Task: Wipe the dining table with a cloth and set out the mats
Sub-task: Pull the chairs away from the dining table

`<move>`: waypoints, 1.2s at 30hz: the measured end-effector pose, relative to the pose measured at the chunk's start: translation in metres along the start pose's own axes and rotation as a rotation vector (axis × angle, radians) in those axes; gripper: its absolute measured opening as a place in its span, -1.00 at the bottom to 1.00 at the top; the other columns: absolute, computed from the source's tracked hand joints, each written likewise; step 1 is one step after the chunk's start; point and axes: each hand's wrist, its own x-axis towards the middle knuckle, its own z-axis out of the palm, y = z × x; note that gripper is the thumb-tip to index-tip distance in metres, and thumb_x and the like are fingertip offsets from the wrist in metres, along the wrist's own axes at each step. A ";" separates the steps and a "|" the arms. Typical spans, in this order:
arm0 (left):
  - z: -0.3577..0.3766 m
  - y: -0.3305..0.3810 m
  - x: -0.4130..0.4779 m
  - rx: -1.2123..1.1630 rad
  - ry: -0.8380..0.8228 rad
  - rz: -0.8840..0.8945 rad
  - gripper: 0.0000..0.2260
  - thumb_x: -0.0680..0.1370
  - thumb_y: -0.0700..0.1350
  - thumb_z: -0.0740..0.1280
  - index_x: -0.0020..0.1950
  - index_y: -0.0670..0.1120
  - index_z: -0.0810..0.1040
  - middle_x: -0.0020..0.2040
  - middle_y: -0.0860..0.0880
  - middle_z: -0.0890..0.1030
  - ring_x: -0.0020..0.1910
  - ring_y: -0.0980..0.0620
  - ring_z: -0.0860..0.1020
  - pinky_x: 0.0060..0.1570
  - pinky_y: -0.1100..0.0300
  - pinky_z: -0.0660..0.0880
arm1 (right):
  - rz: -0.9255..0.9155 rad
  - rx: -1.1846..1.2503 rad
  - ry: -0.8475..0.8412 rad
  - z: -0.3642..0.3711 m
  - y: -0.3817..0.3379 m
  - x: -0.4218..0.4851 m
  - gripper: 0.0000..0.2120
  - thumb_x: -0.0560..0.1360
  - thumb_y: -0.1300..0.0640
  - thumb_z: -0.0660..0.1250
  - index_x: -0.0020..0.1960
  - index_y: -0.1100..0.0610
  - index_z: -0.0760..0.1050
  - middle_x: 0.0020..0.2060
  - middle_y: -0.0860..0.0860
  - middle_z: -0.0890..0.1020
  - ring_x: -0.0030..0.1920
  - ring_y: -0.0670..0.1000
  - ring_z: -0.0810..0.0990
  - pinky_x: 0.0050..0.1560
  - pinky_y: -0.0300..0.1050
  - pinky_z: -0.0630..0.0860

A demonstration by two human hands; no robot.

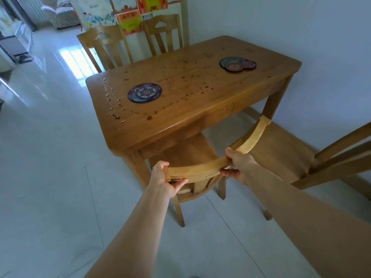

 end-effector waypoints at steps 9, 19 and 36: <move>0.013 0.049 0.026 -0.062 0.040 0.016 -0.57 0.44 -0.14 0.46 0.22 -0.09 0.37 0.06 -0.26 0.42 0.08 -0.41 0.44 -0.26 -0.30 0.57 | 0.011 -0.027 -0.080 0.048 -0.033 0.038 -0.60 0.53 0.06 0.39 0.28 0.17 0.37 0.15 0.14 0.51 -0.10 0.12 0.57 -0.03 0.11 0.65; 0.028 0.103 0.057 -0.092 0.101 0.033 -0.51 0.43 -0.16 0.47 0.29 -0.07 0.36 0.20 -0.27 0.41 0.19 -0.43 0.42 -0.21 -0.34 0.57 | 0.008 -0.045 -0.183 0.100 -0.064 0.078 -0.52 0.55 0.05 0.35 0.39 0.18 0.30 0.22 0.17 0.46 0.13 0.20 0.54 0.06 0.16 0.61; 0.036 0.133 0.077 -0.184 0.113 0.049 -0.48 0.41 -0.10 0.51 0.28 -0.08 0.37 0.15 -0.26 0.44 0.12 -0.39 0.47 -0.25 -0.32 0.59 | 0.001 -0.171 -0.224 0.131 -0.086 0.094 -0.46 0.52 0.00 0.38 0.40 0.12 0.26 0.23 0.15 0.49 0.11 0.22 0.57 0.09 0.15 0.60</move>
